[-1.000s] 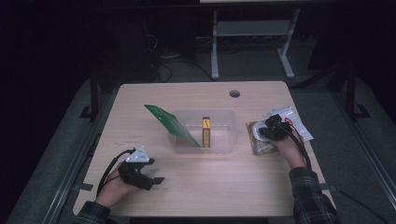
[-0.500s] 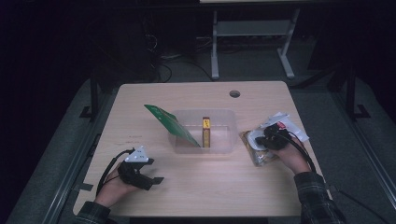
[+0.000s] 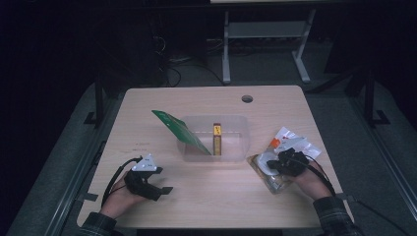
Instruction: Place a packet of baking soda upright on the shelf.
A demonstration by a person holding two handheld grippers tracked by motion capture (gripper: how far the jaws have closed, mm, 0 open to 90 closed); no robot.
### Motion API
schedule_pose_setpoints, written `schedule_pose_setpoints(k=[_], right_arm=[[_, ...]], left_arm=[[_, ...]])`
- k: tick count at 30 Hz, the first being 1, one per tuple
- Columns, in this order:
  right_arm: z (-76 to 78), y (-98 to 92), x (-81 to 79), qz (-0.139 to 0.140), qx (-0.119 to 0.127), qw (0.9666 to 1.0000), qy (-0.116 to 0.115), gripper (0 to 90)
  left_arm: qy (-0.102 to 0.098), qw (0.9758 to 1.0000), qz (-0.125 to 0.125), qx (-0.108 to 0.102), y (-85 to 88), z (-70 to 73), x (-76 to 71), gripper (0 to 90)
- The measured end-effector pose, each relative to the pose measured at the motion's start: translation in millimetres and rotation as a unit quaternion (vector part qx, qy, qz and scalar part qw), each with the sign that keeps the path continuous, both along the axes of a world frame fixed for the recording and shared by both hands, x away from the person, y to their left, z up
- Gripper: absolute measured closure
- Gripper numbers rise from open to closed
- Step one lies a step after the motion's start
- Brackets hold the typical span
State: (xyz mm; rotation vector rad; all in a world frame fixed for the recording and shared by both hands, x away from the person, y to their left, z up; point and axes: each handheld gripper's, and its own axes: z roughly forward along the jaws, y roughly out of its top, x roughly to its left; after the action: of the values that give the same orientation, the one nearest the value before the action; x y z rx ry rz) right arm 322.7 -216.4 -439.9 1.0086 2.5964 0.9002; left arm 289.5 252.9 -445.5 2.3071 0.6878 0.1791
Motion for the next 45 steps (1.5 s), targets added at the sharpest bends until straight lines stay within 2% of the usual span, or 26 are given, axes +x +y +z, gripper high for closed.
schedule_pose_setpoints(k=[4,7,9,12,18,22,26,34,40,42,43,45], right_arm=[[1.8,1.9,-8.0,0.013,-0.006,0.9999,-0.006,89.8],[8.2,-5.8,-6.1,0.008,-0.008,0.9999,-0.012,89.7],[9.8,-9.7,-4.2,0.002,-0.022,0.9996,-0.015,89.7],[4.3,-10.2,-0.6,0.013,-0.041,0.9990,-0.008,89.7],[2.6,-2.7,-3.6,0.035,-0.037,0.9987,0.003,89.8],[2.3,2.9,-8.4,0.052,-0.025,0.9982,0.015,89.8],[2.6,11.6,-12.7,0.069,-0.025,0.9972,0.016,89.8],[3.2,36.1,-23.8,0.119,-0.032,0.9923,0.013,89.8],[3.3,54.3,-31.0,0.151,-0.022,0.9882,0.017,89.8],[3.3,58.6,-31.5,0.165,-0.025,0.9860,0.010,89.8],[3.8,61.4,-33.1,0.164,-0.022,0.9862,0.016,89.8],[3.8,67.5,-35.0,0.173,-0.023,0.9846,0.013,89.8]], left_arm=[[-0.002,1.0000,-0.003,0.000,-0.7,0.2,0.2,16.2],[-0.002,1.0000,-0.002,-0.004,-1.1,0.0,-0.2,16.2],[-0.002,1.0000,-0.005,0.001,-0.6,-0.4,0.7,16.2],[0.003,1.0000,-0.003,-0.002,-1.9,-0.8,0.1,16.2],[0.002,1.0000,-0.005,0.002,-2.0,-0.7,0.1,16.2],[0.001,1.0000,-0.008,0.003,-2.3,-0.5,0.0,16.1],[0.001,1.0000,-0.007,0.002,-2.1,-0.4,0.0,16.2],[0.001,1.0000,-0.007,0.000,-2.9,-0.6,-0.2,16.2],[0.001,1.0000,-0.007,-0.001,-3.5,-0.8,-0.4,16.2],[0.002,1.0000,-0.007,0.000,-3.7,-0.7,-0.4,16.2],[0.001,1.0000,-0.007,0.000,-3.8,-0.9,-0.5,16.2],[0.000,0.9999,-0.011,0.003,-3.4,-0.7,0.0,16.1]])
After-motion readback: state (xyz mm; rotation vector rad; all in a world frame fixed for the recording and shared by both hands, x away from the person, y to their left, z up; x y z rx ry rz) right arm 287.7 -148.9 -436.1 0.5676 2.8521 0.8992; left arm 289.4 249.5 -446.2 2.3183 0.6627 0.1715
